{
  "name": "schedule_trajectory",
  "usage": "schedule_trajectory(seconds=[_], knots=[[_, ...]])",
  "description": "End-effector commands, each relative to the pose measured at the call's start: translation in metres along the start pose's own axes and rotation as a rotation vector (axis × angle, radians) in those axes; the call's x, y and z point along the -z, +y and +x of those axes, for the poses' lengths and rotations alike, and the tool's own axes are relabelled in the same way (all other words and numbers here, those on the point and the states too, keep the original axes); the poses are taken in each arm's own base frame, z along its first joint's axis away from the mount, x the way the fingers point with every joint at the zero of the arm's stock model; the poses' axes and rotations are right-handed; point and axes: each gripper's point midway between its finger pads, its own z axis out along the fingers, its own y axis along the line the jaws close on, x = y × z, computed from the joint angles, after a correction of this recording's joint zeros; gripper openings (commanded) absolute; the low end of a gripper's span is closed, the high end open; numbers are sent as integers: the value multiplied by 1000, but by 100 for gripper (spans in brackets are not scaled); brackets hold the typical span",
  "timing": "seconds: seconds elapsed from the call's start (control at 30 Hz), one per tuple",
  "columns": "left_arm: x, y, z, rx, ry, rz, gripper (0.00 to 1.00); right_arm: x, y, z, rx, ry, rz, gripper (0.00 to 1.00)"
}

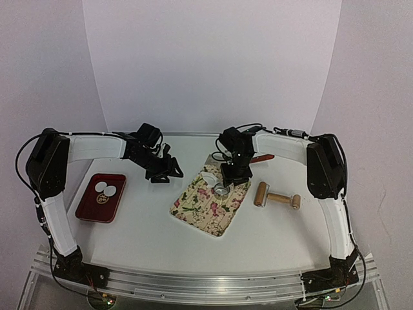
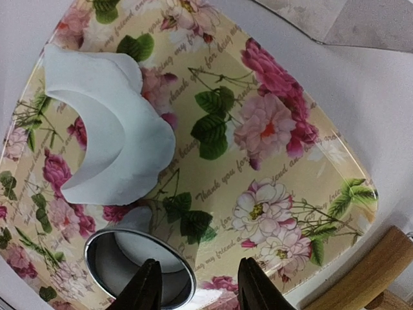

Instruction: Roll out the dumpling wrappers from the dough

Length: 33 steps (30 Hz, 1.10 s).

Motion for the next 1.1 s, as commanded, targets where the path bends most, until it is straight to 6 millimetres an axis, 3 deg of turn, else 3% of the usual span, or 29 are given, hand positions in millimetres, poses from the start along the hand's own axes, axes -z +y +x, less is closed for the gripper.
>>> schedule_trajectory(seconds=[0.0,0.27,0.63,0.9,1.07], knots=[[15,-11,-7,-26,-33,19,63,-8,5,-1,12,13,-7,37],[14,-9,-6,-31,-25,14,63,-12,6,-1,5,20,-11,20],[8,-9,-3,-29,-1,21,63,-3,7,0,50,-1,33,14],[6,-7,0,-24,11,25,63,-6,10,14,96,32,66,1],[6,-4,5,-23,17,22,63,-3,15,28,124,55,66,0]])
